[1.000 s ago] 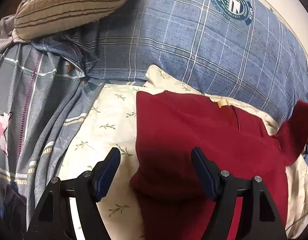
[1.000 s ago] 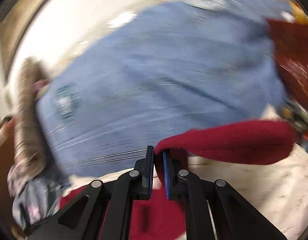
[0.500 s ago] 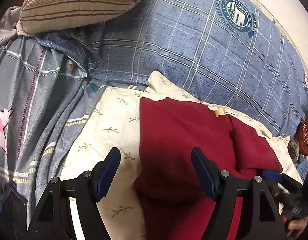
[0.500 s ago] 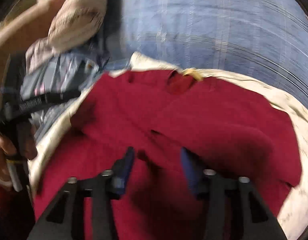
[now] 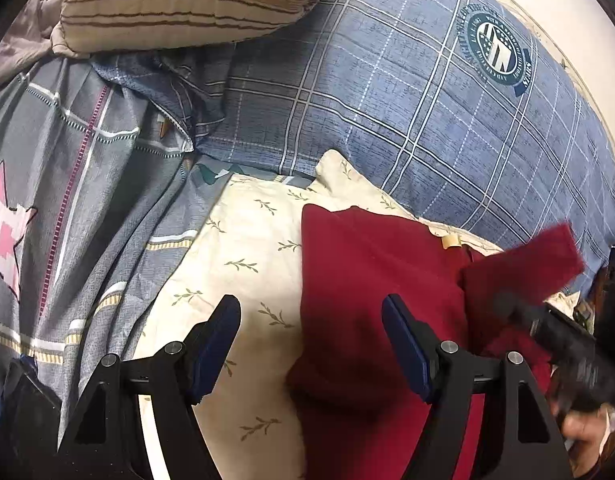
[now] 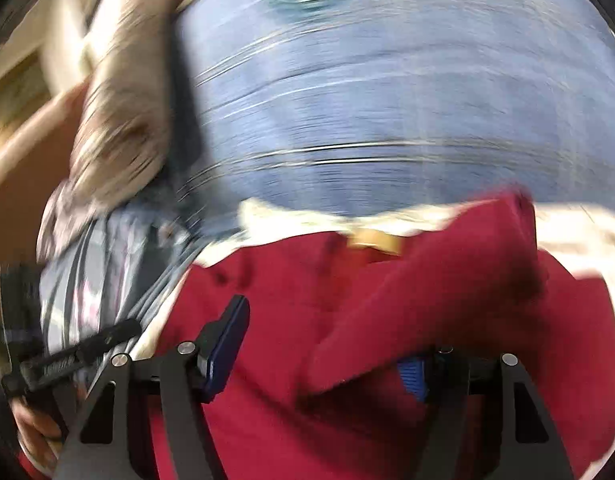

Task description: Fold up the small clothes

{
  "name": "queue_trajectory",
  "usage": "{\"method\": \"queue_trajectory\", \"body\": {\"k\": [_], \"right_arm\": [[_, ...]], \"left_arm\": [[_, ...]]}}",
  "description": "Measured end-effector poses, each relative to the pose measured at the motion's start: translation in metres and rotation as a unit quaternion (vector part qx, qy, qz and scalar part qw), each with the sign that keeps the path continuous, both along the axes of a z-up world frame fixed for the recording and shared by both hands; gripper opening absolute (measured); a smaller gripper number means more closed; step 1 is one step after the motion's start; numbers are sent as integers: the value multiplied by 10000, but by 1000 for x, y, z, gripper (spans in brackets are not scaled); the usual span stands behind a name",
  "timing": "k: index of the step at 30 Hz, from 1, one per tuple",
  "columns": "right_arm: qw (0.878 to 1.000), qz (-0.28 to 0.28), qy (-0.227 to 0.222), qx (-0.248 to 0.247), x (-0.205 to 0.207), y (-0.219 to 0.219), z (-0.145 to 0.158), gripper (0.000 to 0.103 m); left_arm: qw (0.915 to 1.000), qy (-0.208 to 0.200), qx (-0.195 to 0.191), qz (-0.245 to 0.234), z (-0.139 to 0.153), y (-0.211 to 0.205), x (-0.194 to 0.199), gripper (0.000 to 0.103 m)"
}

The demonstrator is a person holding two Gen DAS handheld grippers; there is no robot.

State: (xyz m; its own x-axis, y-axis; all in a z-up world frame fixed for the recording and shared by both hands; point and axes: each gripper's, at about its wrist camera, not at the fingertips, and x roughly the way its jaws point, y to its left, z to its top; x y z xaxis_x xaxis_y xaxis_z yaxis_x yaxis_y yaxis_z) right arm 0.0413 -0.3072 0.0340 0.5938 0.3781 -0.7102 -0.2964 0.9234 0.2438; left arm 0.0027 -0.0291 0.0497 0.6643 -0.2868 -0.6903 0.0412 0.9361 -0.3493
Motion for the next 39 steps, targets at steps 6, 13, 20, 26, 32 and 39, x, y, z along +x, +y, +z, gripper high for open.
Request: {"method": "queue_trajectory", "body": {"k": [6, 13, 20, 26, 32, 39], "right_arm": [[9980, 481, 145, -372, -25, 22, -4, 70], [9988, -464, 173, 46, -76, -63, 30, 75], [9870, -1587, -114, 215, -103, -136, 39, 77], [9808, -1949, 34, 36, -95, -165, 22, 77], [9792, -1944, 201, 549, -102, -184, 21, 77], [9855, -1299, 318, -1044, -104, -153, 22, 77]], "left_arm": [[9998, -29, 31, -217, 0, -8, 0, 74], [9980, -95, 218, -583, -1, -31, 4, 77], [9967, 133, 211, -775, -10, -62, 38, 53], [9949, -66, 235, -978, -7, -77, 48, 15], [9925, -353, -167, -1162, 13, -52, 18, 14], [9943, 199, -130, -1037, -13, -36, 16, 15]]}}
